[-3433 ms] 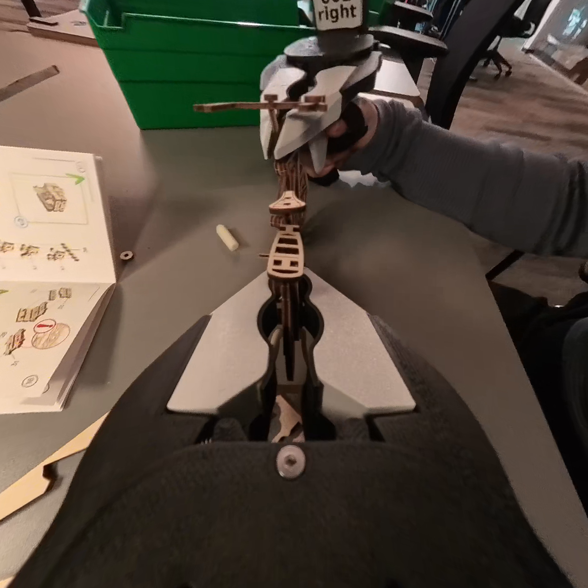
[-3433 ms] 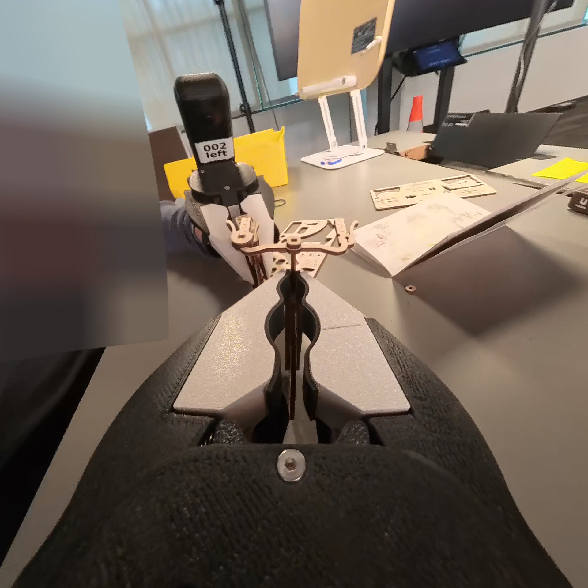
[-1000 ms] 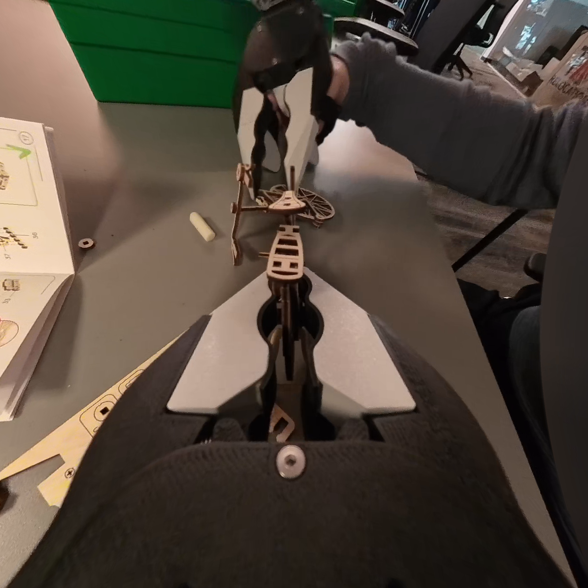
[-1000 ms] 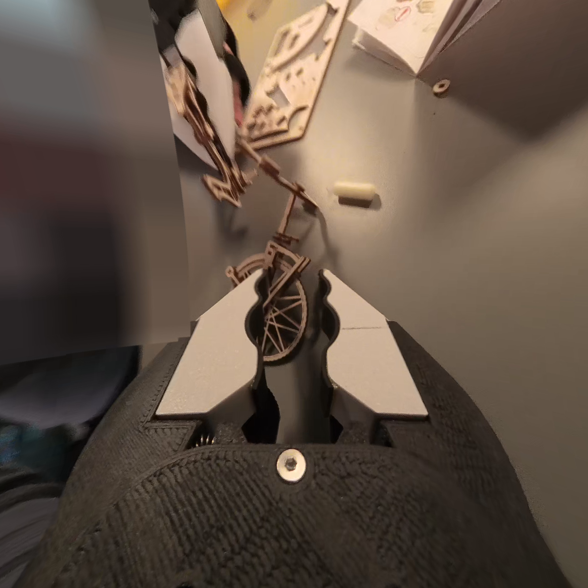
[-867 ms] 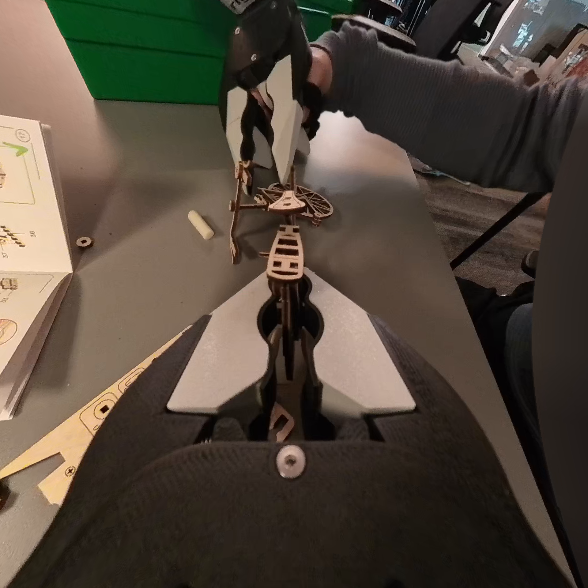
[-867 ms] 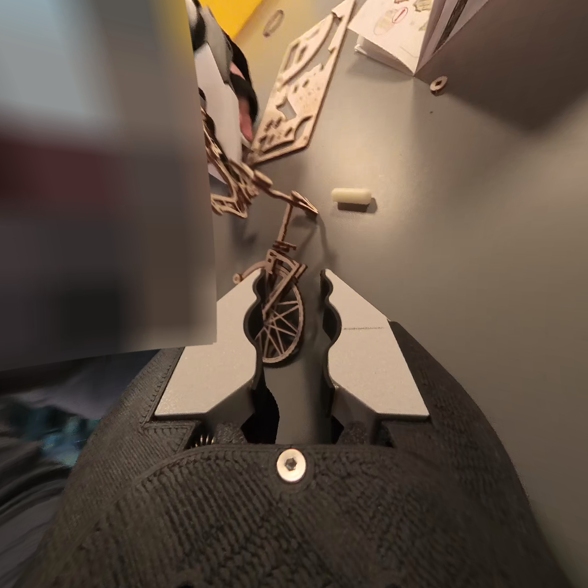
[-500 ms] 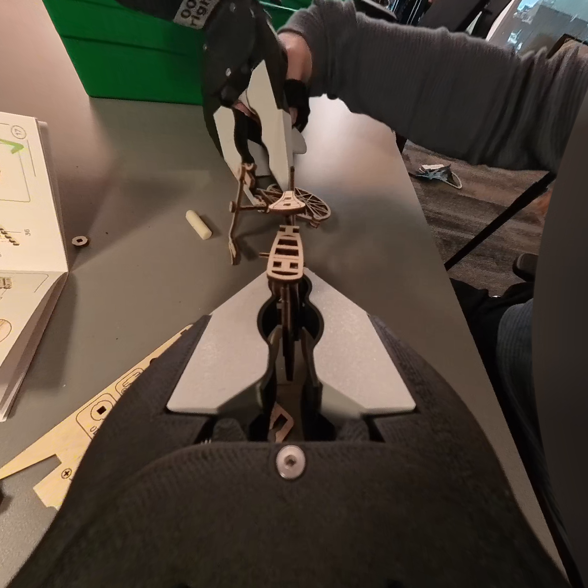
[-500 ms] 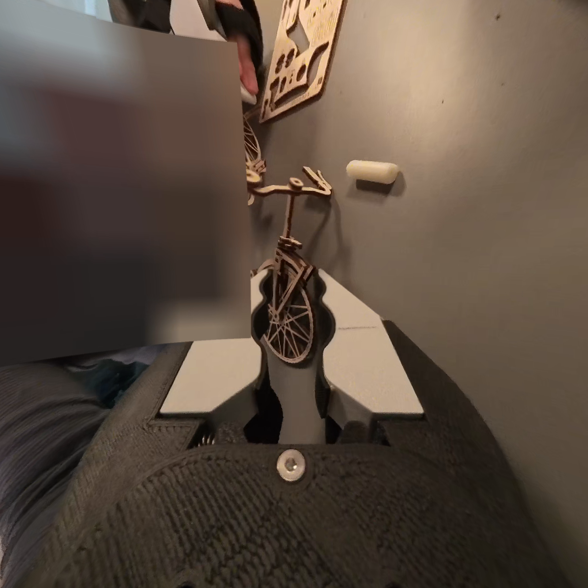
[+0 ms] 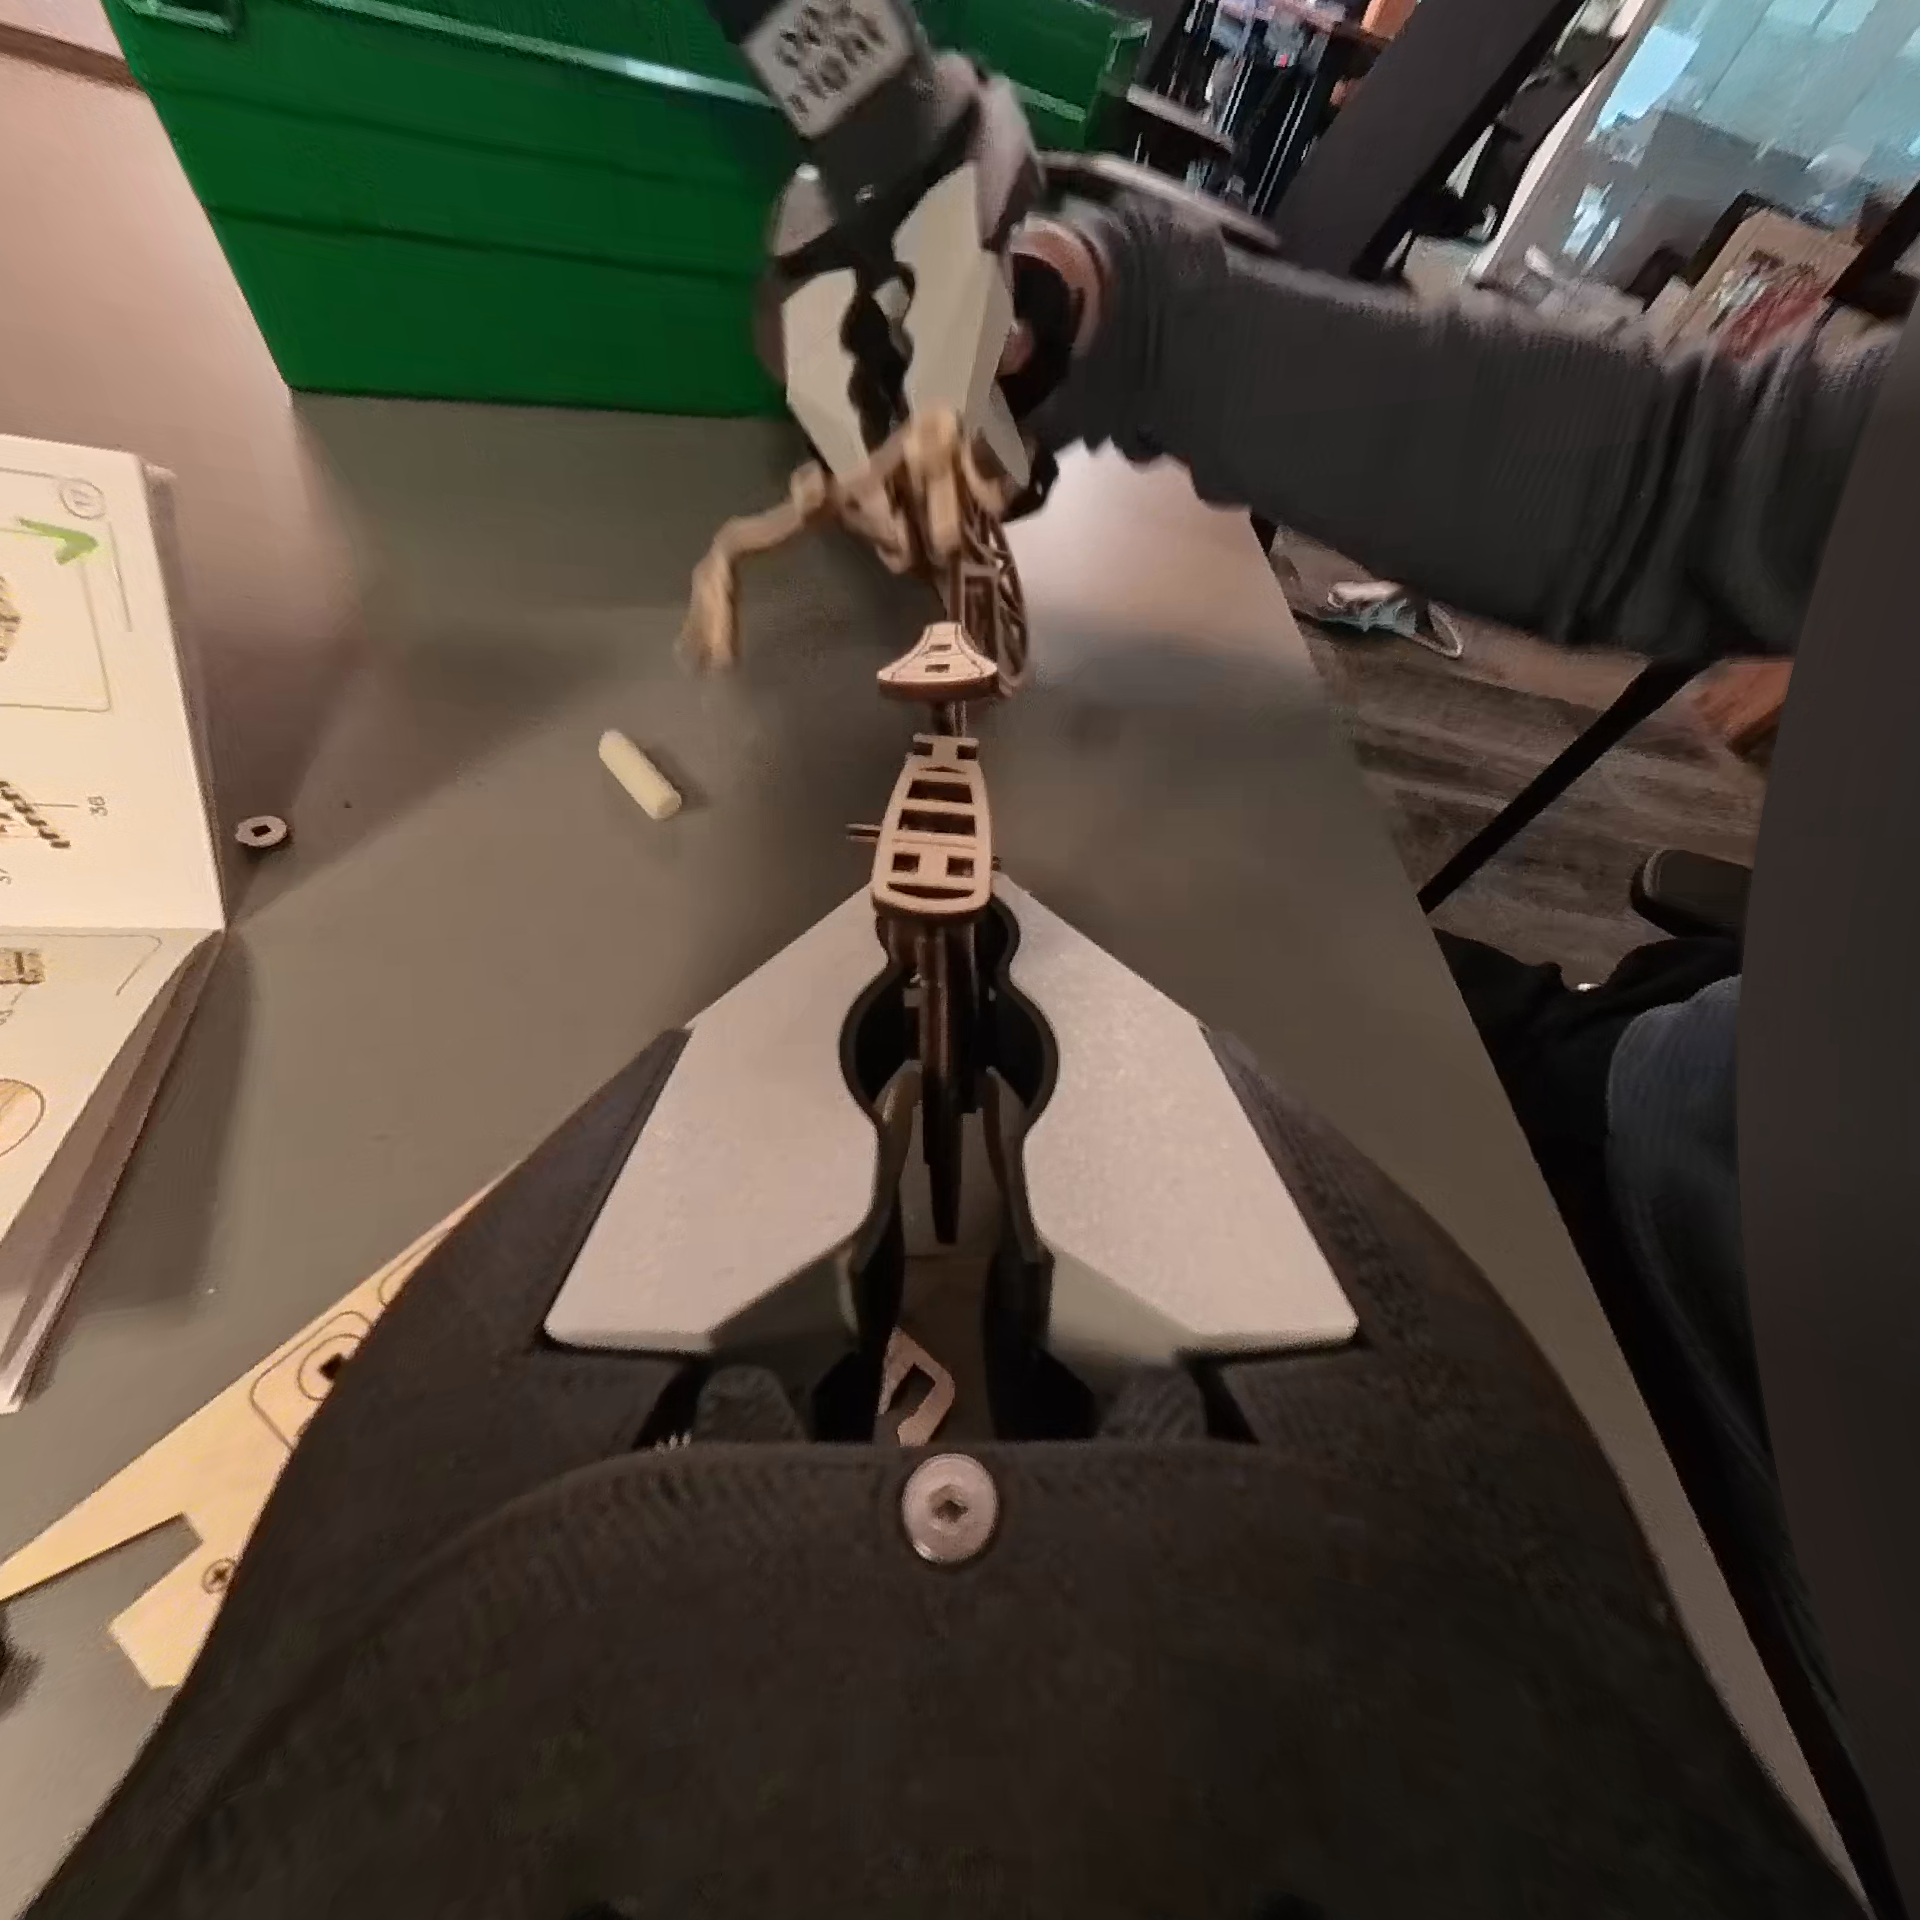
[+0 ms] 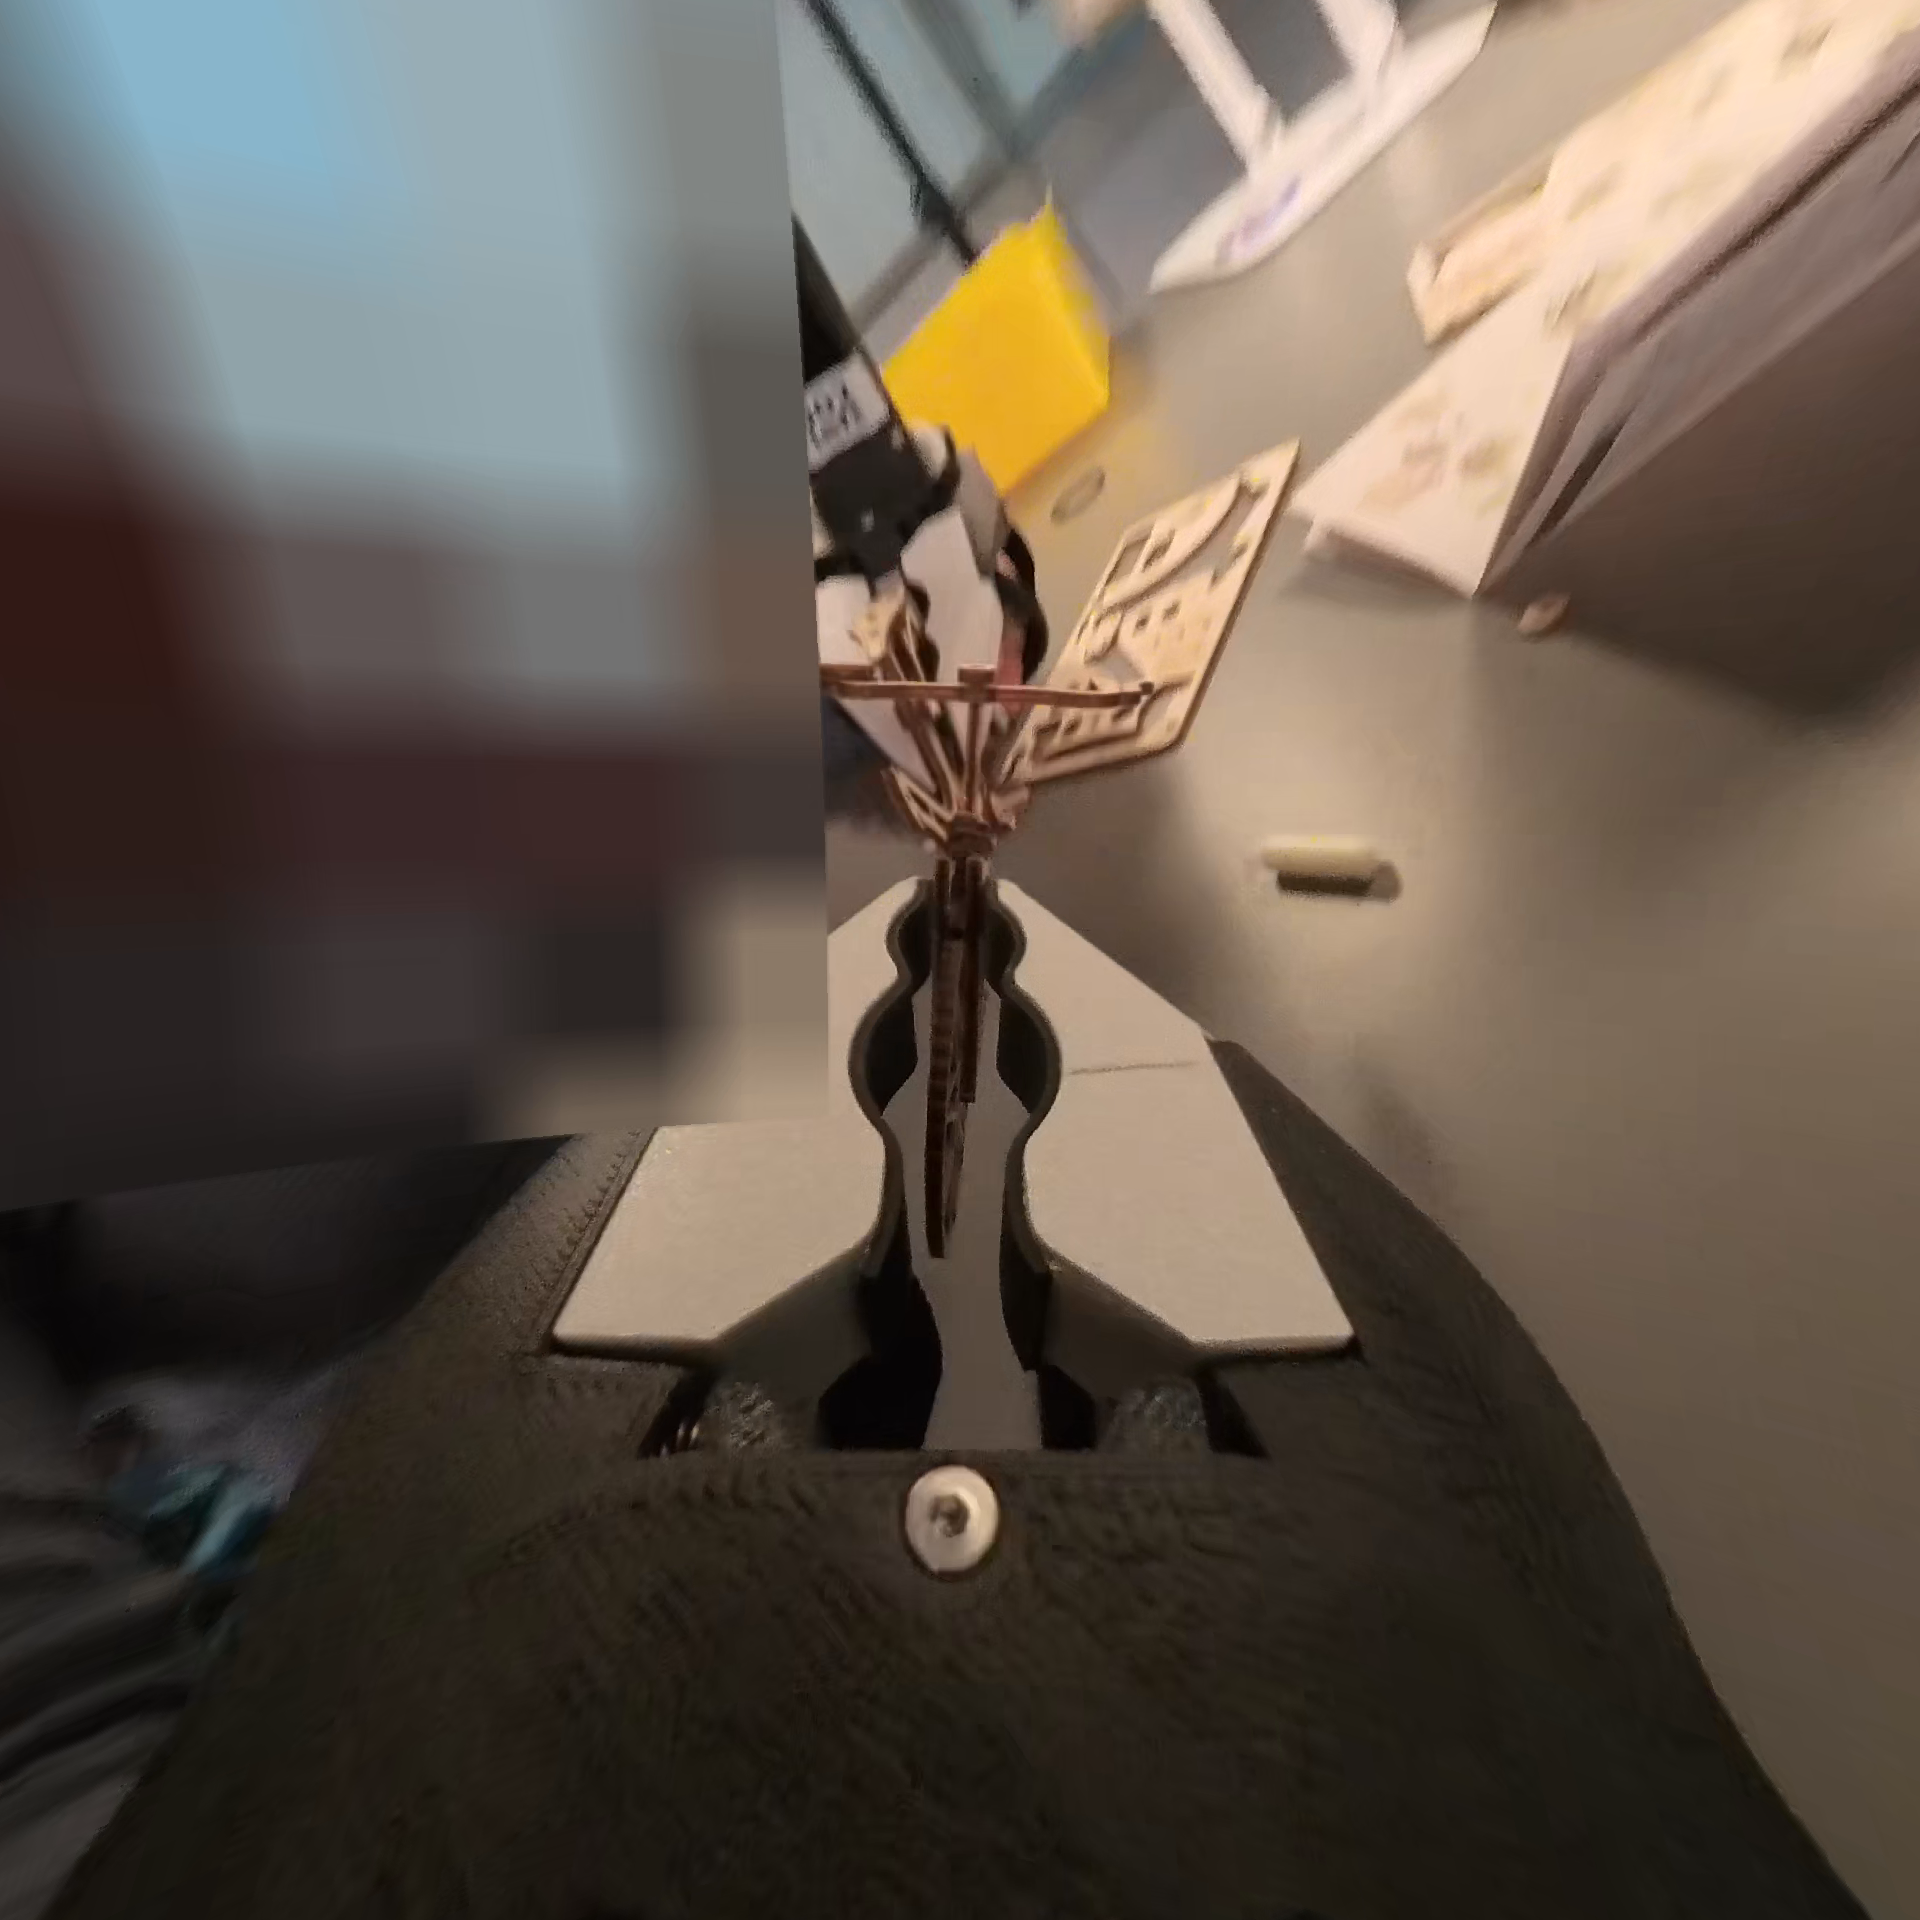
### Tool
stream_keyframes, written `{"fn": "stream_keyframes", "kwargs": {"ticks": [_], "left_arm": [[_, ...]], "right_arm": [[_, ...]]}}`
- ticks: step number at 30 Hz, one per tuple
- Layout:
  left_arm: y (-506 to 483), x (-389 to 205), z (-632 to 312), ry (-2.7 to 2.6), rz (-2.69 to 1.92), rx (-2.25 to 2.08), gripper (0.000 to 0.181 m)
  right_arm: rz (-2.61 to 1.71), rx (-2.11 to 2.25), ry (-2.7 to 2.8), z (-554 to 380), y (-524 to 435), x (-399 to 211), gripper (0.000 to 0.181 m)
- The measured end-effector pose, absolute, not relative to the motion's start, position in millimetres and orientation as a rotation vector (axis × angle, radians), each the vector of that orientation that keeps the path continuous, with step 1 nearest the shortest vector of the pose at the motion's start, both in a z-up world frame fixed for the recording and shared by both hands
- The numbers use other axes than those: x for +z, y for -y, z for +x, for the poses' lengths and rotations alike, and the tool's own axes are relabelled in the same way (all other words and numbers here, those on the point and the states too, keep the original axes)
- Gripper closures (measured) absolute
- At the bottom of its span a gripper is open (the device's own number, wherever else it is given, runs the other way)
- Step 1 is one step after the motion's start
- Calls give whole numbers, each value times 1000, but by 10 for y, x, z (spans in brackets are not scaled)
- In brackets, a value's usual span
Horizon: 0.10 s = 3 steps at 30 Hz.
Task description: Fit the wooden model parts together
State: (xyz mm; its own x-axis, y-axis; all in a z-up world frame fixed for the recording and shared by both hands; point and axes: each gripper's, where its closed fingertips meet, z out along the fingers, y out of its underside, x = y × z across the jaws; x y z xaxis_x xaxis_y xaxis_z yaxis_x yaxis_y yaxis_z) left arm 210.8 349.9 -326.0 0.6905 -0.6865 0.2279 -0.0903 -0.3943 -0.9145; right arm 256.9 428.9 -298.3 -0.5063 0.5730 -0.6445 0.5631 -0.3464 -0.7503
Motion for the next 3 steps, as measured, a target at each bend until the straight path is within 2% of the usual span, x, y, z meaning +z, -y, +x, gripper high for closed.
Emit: {"fn": "stream_keyframes", "kwargs": {"ticks": [3], "left_arm": [[-3517,-3197,2092,-576,-1851,-755,173]], "right_arm": [[-1465,2071,1557,2541,-4333,-2767,174]]}}
